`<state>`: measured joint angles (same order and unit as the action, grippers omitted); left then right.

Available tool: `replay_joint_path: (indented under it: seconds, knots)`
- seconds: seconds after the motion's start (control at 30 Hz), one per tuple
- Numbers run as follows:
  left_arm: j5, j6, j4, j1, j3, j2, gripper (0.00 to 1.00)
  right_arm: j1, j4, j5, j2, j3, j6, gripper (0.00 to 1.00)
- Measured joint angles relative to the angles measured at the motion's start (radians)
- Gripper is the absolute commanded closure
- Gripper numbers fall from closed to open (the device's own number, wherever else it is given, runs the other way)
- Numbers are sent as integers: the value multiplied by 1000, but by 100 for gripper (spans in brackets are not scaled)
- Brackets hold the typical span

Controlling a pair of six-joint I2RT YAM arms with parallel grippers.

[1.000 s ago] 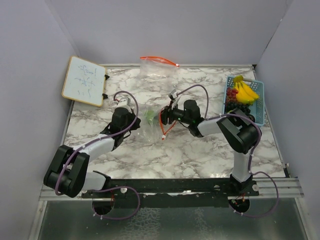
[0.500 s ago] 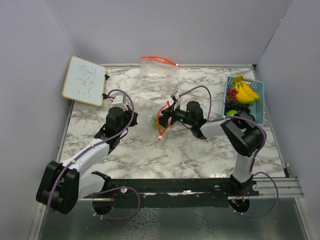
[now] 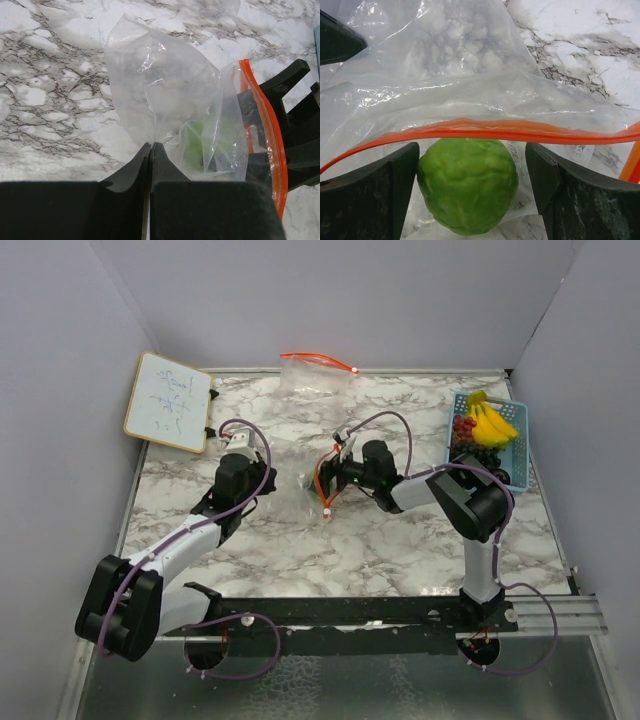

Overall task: Open the zip-top bag and remove the fake food
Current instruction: Pick up the fake fruit from the zipper food storage bag.

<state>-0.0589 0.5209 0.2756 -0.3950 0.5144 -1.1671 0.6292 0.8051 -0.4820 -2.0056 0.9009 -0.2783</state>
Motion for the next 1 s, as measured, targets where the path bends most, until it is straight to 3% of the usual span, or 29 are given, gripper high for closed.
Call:
replay_joint_path:
  seconds: [0.2, 0.37, 0.6, 0.8, 1.0]
  knots:
    - [2, 3, 2, 0, 0, -27, 100, 0, -30, 0, 0, -14, 22, 22]
    - [2, 4, 3, 0, 0, -30, 100, 0, -57, 24, 0, -23, 19, 39]
    - [2, 3, 2, 0, 0, -30, 100, 0, -110, 91, 34, -25, -5, 38]
    - [2, 3, 4, 0, 0, -33, 100, -18, -227, 178, 176, -43, -1, 39]
    - [2, 4, 8, 0, 0, -51, 100, -187, -248, 195, 422, -166, -16, 39]
